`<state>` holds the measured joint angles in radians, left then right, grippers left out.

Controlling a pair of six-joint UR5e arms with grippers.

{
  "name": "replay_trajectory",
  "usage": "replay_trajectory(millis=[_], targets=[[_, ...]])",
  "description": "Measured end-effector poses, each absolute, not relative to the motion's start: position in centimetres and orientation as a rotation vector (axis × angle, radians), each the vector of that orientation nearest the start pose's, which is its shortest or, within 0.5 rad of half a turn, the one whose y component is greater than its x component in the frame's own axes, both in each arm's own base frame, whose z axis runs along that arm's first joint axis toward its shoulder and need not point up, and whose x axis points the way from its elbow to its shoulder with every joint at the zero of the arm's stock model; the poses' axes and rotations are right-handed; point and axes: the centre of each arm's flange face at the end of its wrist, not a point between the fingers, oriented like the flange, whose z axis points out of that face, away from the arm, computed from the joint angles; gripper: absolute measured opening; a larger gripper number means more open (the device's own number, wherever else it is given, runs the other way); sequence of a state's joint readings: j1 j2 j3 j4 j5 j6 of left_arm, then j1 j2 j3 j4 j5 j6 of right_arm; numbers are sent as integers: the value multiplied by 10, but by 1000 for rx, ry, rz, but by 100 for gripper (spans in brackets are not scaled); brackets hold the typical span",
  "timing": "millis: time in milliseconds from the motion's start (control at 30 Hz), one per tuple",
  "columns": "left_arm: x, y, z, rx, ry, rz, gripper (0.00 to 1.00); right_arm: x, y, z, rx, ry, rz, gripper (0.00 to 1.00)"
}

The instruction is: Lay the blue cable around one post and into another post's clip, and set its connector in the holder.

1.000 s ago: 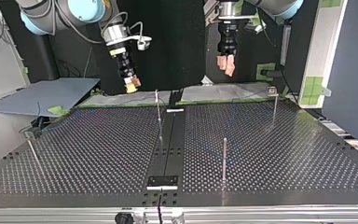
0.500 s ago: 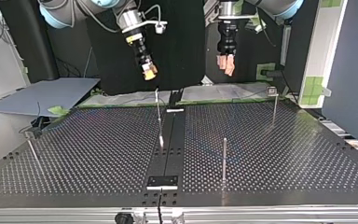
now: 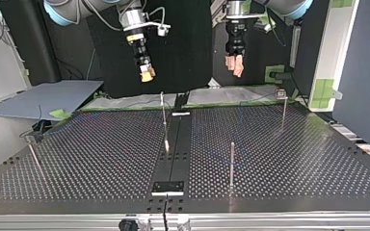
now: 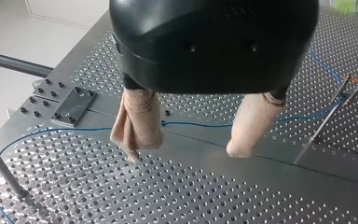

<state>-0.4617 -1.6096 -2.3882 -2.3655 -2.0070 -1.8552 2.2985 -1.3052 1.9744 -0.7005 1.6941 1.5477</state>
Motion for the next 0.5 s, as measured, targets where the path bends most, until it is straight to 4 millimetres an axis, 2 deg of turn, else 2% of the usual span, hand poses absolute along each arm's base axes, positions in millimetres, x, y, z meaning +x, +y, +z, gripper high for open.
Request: replay_trajectory(millis=[500], targets=[[277, -240, 184, -184, 1638, -212, 100, 436, -302, 202, 1634, -832, 1619, 99]])
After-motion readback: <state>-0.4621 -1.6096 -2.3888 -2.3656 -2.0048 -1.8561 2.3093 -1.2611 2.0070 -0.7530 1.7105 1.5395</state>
